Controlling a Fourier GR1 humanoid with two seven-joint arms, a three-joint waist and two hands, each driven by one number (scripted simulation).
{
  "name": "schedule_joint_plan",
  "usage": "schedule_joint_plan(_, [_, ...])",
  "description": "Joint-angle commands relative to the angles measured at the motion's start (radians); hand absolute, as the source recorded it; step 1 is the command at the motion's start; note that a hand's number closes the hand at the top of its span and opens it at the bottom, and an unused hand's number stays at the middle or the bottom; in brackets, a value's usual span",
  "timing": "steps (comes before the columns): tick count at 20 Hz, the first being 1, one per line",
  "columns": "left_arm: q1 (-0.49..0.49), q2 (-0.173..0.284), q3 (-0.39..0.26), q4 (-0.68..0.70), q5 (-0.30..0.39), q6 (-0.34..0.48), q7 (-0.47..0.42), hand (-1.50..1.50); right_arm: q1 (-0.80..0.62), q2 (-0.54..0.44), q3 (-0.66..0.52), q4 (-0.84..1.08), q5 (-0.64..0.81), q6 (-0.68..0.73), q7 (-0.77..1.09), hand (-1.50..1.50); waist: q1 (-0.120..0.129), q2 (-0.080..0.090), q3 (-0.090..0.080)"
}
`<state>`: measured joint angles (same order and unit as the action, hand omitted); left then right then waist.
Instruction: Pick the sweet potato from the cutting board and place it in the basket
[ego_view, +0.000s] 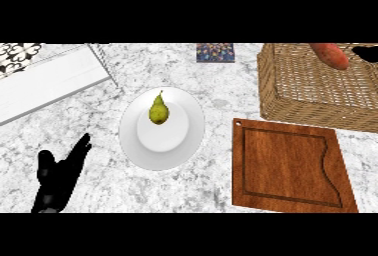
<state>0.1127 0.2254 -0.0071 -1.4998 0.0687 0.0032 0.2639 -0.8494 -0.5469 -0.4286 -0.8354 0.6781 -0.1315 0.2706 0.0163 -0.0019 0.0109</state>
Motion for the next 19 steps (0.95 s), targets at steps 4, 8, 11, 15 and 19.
schedule_joint_plan(4, [-0.028, -0.015, 0.004, 0.095, -0.005, -0.011, 0.037, 0.00, -0.053, -0.035, 0.006, 0.087, 0.000, -0.040, -0.070, -1.50, -0.002, 0.008, -0.011])
schedule_joint_plan(8, [0.022, -0.039, 0.006, 0.142, -0.018, -0.001, -0.031, 0.00, 0.027, -0.048, -0.069, -0.029, -0.106, -0.008, -0.085, -1.50, -0.021, 0.001, -0.012])
schedule_joint_plan(11, [0.017, -0.019, 0.008, 0.072, -0.007, -0.012, 0.033, 0.00, 0.010, -0.125, -0.132, 0.012, -0.146, -0.008, -0.101, -1.50, -0.014, 0.003, -0.010])
schedule_joint_plan(15, [0.021, -0.022, 0.009, 0.059, -0.019, -0.005, 0.026, 0.00, 0.077, -0.174, -0.180, -0.022, -0.180, 0.000, -0.062, -1.50, -0.021, 0.001, -0.011])
schedule_joint_plan(19, [0.034, -0.025, 0.028, 0.046, 0.006, -0.015, 0.028, 0.00, 0.166, -0.275, -0.276, -0.025, -0.274, 0.109, -0.087, -1.50, -0.032, -0.001, -0.010])
